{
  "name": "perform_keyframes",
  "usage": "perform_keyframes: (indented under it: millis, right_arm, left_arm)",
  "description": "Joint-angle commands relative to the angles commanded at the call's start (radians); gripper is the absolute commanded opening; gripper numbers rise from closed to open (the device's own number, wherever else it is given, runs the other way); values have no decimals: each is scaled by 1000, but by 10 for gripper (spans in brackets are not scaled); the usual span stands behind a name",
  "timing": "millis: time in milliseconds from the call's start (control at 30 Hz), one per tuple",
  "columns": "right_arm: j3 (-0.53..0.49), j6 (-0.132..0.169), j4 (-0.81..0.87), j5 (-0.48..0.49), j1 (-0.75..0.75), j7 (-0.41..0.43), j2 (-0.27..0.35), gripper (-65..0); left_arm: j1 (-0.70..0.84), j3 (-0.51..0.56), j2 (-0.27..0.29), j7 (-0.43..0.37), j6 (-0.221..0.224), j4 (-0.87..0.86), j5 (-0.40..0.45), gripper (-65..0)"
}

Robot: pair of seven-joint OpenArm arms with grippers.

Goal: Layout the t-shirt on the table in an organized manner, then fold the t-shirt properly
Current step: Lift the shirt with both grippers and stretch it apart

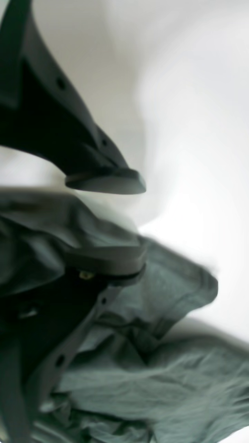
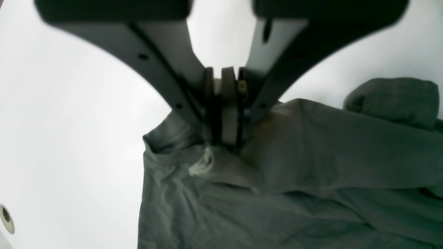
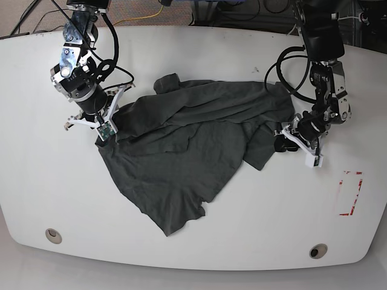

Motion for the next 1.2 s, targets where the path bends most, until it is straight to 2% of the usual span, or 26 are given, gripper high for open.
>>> perform_keyframes:
  millis: [233, 500, 767, 800, 867, 933, 967, 1200]
  right_arm:
    - [0, 0, 0, 0, 0, 0, 0, -650]
    - [0, 0, 0, 0, 0, 0, 0, -650]
    - [5, 0, 0, 3, 0, 0, 0, -650]
    - [5, 0, 0, 3, 0, 0, 0, -650]
    - [5, 0, 0, 3, 0, 0, 0, -650]
    - [3, 0, 0, 3, 2, 0, 0, -650]
    - [3, 0, 0, 5, 2, 0, 0, -650]
    - [3, 0, 0, 5, 5, 0, 0, -650]
  left_arm:
    - [-61, 68, 0, 0, 0, -107, -3, -417]
    - [-57, 130, 5, 60, -3, -104, -6, -417]
    - [-55, 163, 2, 60, -3, -104, -6, -424]
    - [-55, 169, 2, 60, -5, -104, -6, -436]
    - [-55, 175, 0, 58, -5, -104, -6, -510]
    - [-55, 176, 0, 58, -5, -104, -6, -617]
    - [-55, 176, 0, 58, -5, -104, -5, -650]
    - [-55, 175, 0, 57, -5, -104, -5, -650]
